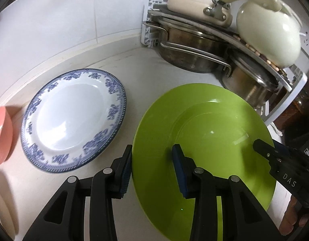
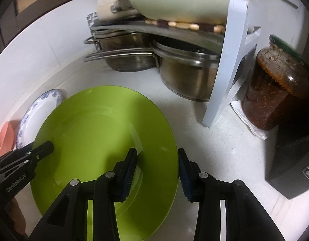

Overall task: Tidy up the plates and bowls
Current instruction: 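Close both grippers on the green plate rim and lift it, then carry the green plate with both grippers over the blue-and-white plate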

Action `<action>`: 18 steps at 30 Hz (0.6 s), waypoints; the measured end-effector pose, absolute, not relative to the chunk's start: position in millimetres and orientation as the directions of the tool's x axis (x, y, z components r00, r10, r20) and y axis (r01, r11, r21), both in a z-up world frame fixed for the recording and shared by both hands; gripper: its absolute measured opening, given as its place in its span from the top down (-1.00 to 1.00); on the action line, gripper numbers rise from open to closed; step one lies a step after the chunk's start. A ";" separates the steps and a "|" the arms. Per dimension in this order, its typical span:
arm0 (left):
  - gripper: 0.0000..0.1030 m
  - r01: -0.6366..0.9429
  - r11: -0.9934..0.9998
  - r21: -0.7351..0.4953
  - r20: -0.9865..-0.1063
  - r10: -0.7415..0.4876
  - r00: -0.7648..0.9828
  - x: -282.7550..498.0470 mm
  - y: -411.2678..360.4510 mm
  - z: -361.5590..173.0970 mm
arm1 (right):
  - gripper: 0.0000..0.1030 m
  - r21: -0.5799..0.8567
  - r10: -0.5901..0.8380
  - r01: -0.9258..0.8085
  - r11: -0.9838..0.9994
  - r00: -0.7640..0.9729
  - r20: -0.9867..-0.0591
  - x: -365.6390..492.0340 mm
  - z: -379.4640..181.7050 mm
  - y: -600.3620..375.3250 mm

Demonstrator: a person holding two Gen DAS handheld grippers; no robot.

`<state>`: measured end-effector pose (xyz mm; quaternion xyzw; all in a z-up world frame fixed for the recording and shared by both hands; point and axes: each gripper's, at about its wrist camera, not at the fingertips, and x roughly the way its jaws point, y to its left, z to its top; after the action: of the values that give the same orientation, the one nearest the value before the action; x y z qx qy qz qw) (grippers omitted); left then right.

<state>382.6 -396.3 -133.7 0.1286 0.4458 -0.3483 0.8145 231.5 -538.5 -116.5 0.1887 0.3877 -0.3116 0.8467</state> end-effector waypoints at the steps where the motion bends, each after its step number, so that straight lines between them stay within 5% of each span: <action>1: 0.25 0.680 0.726 -0.103 -0.814 -0.454 0.362 381.1 -391.2 -130.8 | 0.19 0.075 -0.382 0.672 0.737 0.506 -0.773 229.9 -113.2 -534.4; 18: 0.25 0.606 0.788 -0.110 -0.778 -0.447 0.441 353.7 -302.1 -83.3 | 0.19 0.065 -0.360 0.595 0.801 0.566 -0.742 218.7 -68.5 -460.2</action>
<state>353.7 -302.1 -83.3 0.0927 0.4267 -0.3119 0.8438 218.7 -460.2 -68.5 0.1560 0.3766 -0.2739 0.8711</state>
